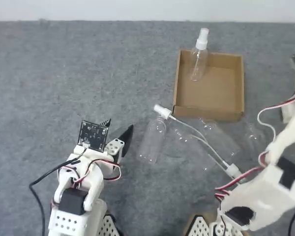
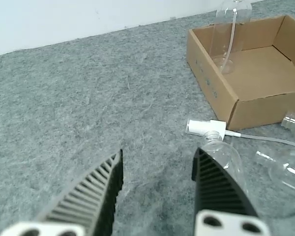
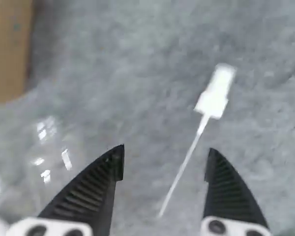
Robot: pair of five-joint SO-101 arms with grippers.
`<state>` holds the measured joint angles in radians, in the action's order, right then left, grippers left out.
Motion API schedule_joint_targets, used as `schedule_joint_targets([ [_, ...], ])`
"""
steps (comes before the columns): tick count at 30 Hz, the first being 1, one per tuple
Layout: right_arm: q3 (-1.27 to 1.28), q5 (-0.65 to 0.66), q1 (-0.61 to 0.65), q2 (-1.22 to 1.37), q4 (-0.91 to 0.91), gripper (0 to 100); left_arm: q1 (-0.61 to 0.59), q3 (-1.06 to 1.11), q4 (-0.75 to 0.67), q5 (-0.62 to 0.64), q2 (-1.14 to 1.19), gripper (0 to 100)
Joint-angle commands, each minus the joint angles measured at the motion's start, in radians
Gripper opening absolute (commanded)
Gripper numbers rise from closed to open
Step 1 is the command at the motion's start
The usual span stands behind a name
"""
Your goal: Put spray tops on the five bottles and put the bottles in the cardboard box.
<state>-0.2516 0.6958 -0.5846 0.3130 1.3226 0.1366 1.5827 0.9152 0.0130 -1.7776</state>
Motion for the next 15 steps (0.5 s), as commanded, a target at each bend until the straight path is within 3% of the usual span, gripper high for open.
schedule_joint_targets([
  [1, -0.233, 0.003, -0.039, 0.128, 0.002, 14.2, -0.006, -0.012, -0.023, -0.008, -0.020, 21],
  [7, -0.551, -0.101, -0.093, 0.426, 0.007, 19.3, -0.006, -0.012, -0.023, -0.008, -0.020, 21],
  [15, -0.844, -0.120, -0.097, 0.713, 0.036, 20.2, -0.006, -0.012, -0.023, -0.008, -0.020, 21],
])
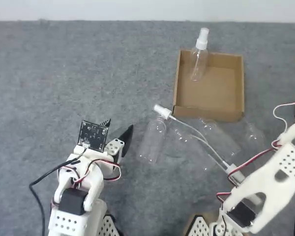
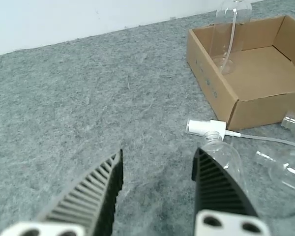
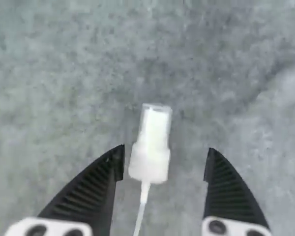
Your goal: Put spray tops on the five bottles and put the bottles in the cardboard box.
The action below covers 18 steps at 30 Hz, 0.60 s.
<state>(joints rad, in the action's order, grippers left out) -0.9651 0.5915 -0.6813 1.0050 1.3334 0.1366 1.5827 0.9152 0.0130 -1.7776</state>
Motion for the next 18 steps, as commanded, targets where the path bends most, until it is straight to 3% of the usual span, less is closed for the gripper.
schedule_joint_targets([
  [1, -0.161, -0.017, 0.002, 0.048, 0.036, 20.0, -0.006, -0.012, -0.023, -0.008, -0.020, 21],
  [8, -0.362, -0.017, 0.015, 0.170, 0.160, 0.0, -0.006, -0.012, -0.023, -0.008, -0.020, 21],
  [14, -0.595, -0.017, 0.027, 0.174, 0.456, 0.6, -0.006, -0.012, -0.025, -0.008, -0.020, 21],
  [18, -0.637, -0.049, 0.033, 0.162, 0.469, 0.6, -0.006, -0.012, -0.026, -0.008, -0.020, 21],
])
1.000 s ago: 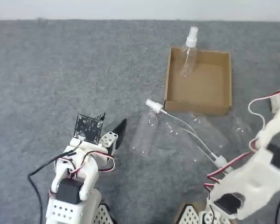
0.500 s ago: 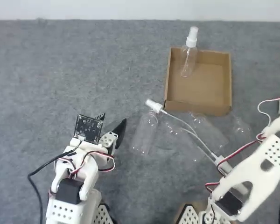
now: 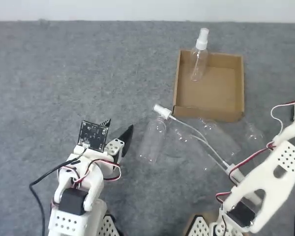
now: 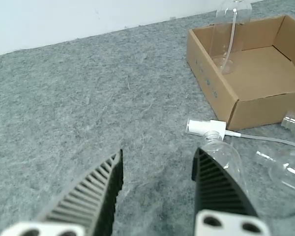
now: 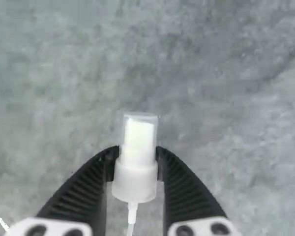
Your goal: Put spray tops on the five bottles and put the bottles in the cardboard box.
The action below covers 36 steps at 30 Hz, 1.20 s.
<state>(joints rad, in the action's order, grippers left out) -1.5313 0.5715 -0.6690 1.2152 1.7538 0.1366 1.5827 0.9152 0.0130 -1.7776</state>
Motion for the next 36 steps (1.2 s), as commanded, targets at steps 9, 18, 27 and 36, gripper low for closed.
schedule_joint_targets([
  [9, 0.491, -0.041, 0.056, -0.437, 0.047, 0.6, -0.008, -0.013, -0.028, -0.009, -0.020, 21],
  [18, 1.191, -0.178, 0.472, -1.018, 0.038, 0.6, -0.008, -0.024, -0.021, -0.055, -0.020, 21],
  [27, 1.597, -0.341, 0.757, -1.508, -0.028, 0.6, -0.009, -0.025, -0.018, -0.057, -0.020, 21],
  [36, 1.896, -0.338, 0.938, -1.615, -0.188, 0.6, -0.101, -0.082, 0.008, -0.051, -0.012, 21],
])
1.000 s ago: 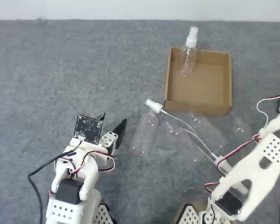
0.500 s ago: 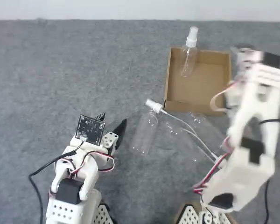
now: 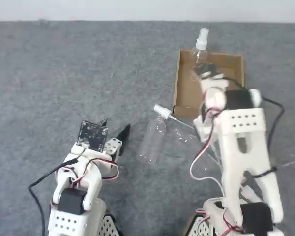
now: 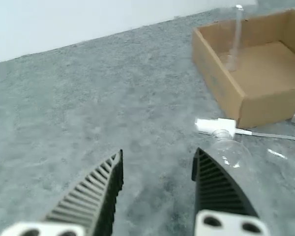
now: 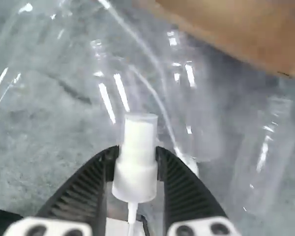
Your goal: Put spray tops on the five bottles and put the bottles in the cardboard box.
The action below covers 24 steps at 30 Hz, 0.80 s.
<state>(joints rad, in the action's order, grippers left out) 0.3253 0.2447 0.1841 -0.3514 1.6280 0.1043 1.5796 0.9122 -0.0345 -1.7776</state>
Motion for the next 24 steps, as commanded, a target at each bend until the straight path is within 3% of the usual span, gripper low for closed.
schedule_joint_targets([
  [1, 0.060, -0.012, 0.125, -0.044, -0.088, 0.6, -0.086, -0.094, 0.025, -0.003, -0.012, 21],
  [11, 0.072, -0.227, 0.386, 0.071, -0.375, 0.6, -0.095, -0.114, 0.054, -0.002, -0.012, 21],
  [18, -0.245, -0.434, 0.440, 0.277, -0.440, 0.6, -0.132, -0.117, 0.040, -0.002, -0.012, 21],
  [24, -0.482, -0.706, 0.450, 0.545, -0.469, 1.0, -0.141, -0.117, 0.038, -0.002, -0.012, 21],
])
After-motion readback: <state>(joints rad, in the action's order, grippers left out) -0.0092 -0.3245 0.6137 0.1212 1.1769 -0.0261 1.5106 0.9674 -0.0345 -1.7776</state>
